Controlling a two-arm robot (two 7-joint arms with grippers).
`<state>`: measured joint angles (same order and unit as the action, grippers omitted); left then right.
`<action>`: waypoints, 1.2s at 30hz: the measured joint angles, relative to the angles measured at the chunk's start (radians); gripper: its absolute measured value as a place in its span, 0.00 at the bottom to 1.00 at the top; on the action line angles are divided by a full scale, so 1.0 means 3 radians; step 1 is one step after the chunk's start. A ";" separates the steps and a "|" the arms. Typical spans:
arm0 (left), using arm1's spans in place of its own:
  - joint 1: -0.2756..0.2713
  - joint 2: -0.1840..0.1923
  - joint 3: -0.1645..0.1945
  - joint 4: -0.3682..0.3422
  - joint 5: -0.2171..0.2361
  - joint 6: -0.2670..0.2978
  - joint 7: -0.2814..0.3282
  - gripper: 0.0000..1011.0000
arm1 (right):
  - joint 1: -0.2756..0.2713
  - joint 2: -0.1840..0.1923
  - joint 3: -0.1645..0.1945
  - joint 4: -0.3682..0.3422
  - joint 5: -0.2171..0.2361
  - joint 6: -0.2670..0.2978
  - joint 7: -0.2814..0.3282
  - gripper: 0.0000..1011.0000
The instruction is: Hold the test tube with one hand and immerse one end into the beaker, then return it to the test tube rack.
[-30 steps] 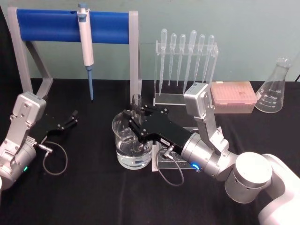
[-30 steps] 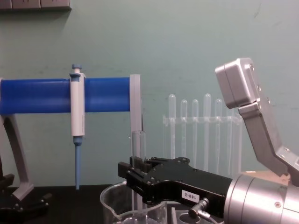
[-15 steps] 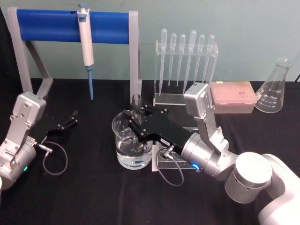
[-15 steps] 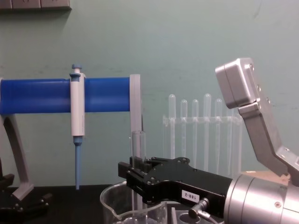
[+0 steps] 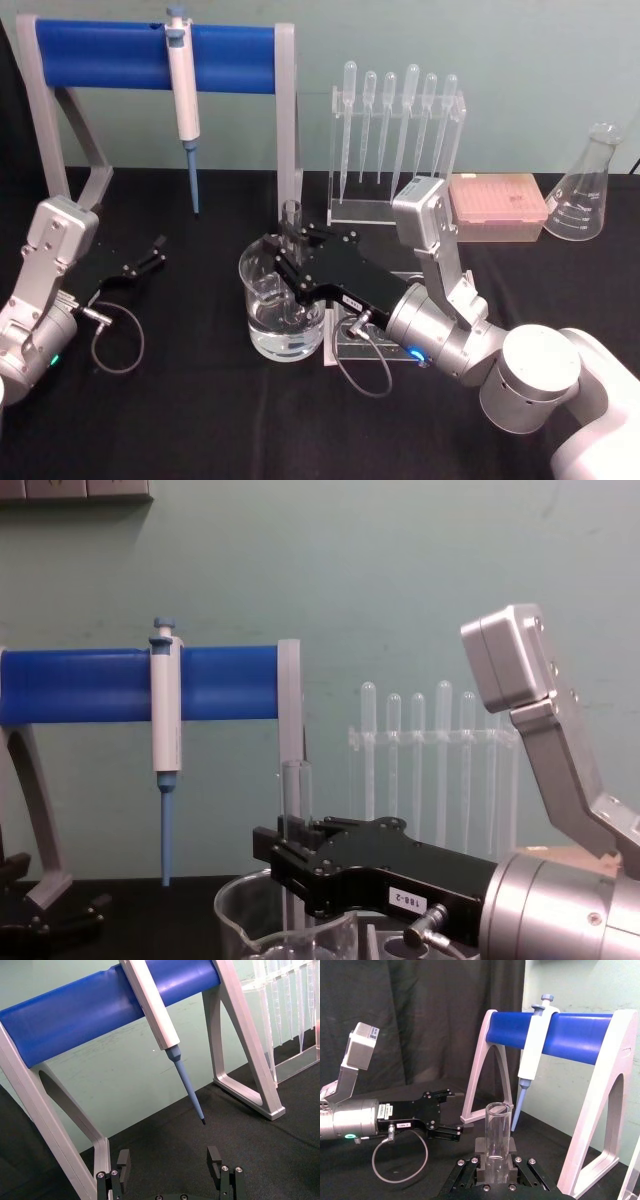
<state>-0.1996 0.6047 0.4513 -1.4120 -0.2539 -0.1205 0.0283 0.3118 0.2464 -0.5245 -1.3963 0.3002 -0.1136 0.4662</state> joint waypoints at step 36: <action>0.0000 0.0000 0.0000 0.0000 0.0000 0.0000 0.0000 0.99 | 0.0000 0.0000 0.0000 0.0000 0.0000 0.0000 0.0000 0.22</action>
<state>-0.1995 0.6047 0.4514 -1.4120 -0.2539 -0.1206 0.0282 0.3117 0.2464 -0.5245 -1.3963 0.3002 -0.1135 0.4662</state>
